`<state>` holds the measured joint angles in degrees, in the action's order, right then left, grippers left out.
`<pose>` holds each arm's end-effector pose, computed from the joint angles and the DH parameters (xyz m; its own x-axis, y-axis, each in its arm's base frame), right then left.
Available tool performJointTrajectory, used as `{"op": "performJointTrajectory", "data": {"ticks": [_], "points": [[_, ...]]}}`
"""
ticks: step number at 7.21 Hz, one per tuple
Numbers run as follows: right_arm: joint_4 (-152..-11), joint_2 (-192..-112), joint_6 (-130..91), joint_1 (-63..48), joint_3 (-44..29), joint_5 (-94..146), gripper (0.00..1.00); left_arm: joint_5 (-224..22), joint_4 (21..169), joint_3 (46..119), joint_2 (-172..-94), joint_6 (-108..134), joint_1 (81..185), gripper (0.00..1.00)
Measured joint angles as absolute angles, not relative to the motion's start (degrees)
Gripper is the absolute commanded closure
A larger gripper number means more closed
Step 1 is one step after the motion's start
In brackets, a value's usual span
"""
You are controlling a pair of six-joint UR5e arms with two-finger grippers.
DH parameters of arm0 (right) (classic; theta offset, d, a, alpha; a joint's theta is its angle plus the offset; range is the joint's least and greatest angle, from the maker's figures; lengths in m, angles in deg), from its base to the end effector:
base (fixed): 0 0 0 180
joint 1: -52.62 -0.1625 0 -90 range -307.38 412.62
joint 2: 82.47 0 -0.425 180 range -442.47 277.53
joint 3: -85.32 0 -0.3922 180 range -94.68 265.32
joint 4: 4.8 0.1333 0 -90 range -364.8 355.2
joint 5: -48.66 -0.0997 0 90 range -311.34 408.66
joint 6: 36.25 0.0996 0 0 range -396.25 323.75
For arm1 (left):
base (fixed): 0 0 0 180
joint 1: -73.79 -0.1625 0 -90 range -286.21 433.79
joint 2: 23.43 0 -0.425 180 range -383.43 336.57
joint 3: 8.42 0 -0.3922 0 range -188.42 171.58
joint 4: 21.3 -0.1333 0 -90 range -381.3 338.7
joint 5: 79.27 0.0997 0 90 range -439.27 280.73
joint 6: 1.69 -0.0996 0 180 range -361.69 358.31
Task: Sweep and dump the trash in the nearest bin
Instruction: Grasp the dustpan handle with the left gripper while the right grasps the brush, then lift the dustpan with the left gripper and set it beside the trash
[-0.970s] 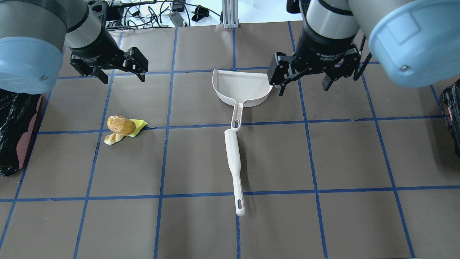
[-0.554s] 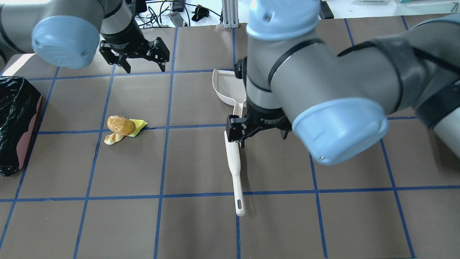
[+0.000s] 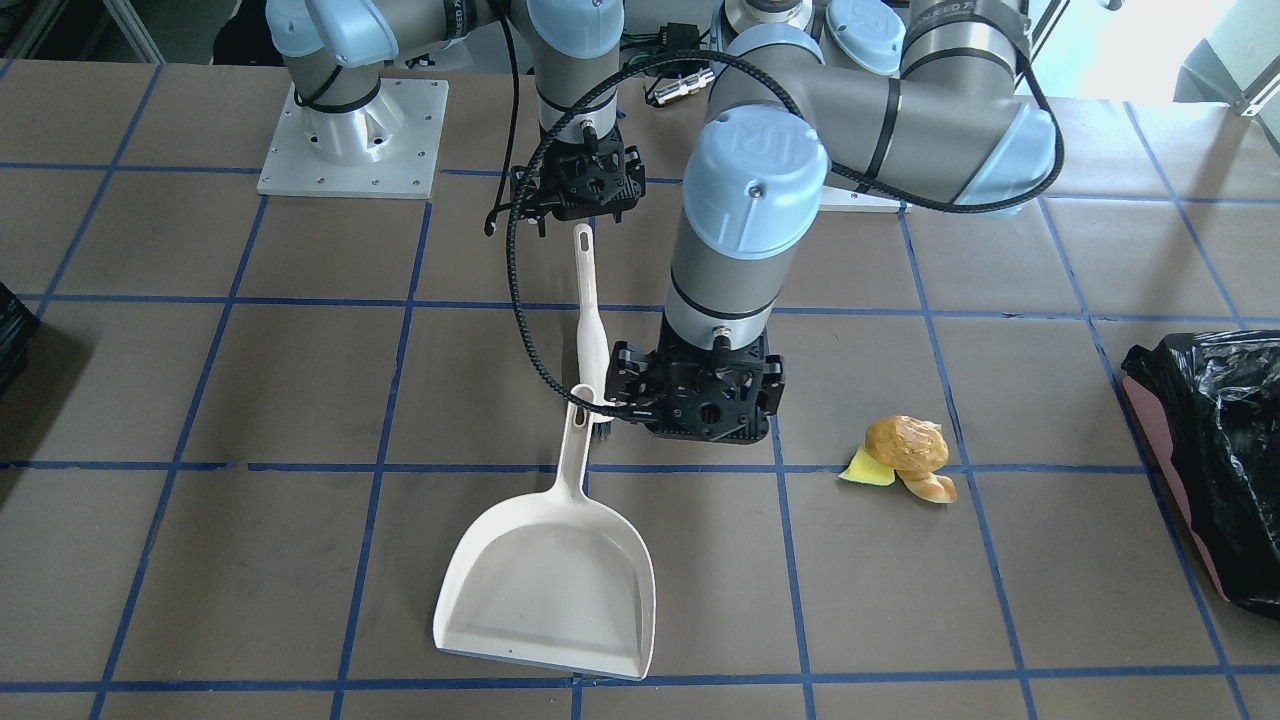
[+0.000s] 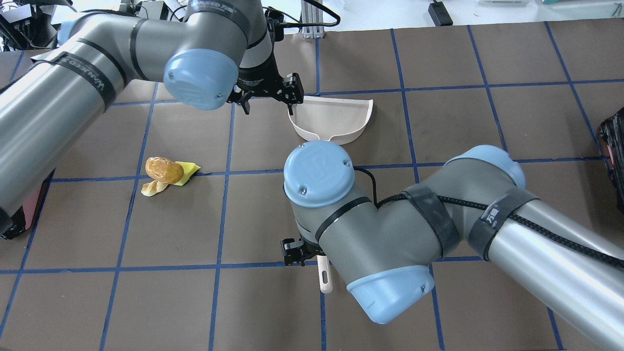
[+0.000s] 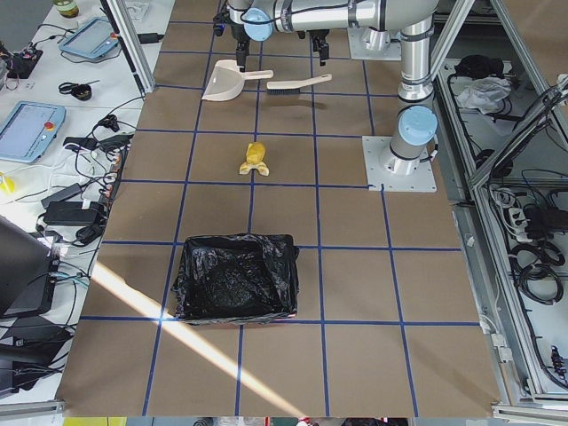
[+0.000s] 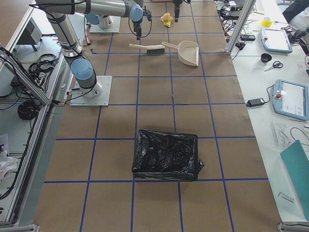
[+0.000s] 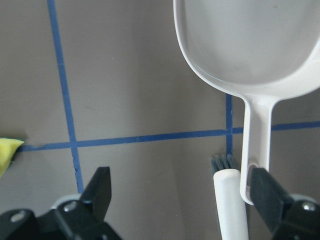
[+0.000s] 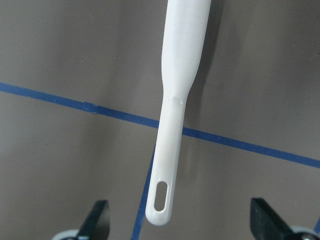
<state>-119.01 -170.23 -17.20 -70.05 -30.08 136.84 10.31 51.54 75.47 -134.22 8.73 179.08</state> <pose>0.3619 -0.3116 0.2999 -0.9721 -0.2342 -0.0104 -0.2344 0.9698 0.0669 -0.2965 -0.5764 0.3652 -0.9962 0.0854 0.0150 0.0847 0.9956 -0.0412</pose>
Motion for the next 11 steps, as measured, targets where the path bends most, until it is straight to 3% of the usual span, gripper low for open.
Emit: {"op": "performJointTrajectory", "data": {"ticks": [2,5,8,9,11], "points": [[-124.47,-166.77,-15.03,-70.44,-32.86,136.88,0.05,10.21,48.86,76.01,-137.05,11.17,183.58,0.0],[-126.2,-164.03,-14.63,-70.51,-33.21,136.79,0.19,8.71,46.92,76.58,-140.54,11.45,185.62,0.0],[-126.18,-163.79,-14.77,-70.51,-33.17,136.75,0.44,8.28,44.44,78.54,-143.18,11.27,187.29,0.03],[-126.15,-163.77,-14.86,-70.51,-33.16,136.76,0.44,8.1,44.22,79.12,-143.44,11.07,187.45,0.08],[-126.1,-163.77,-14.98,-70.51,-33.15,136.81,0.44,8.07,44.15,79.63,-143.55,10.03,187.51,0.62]]}}
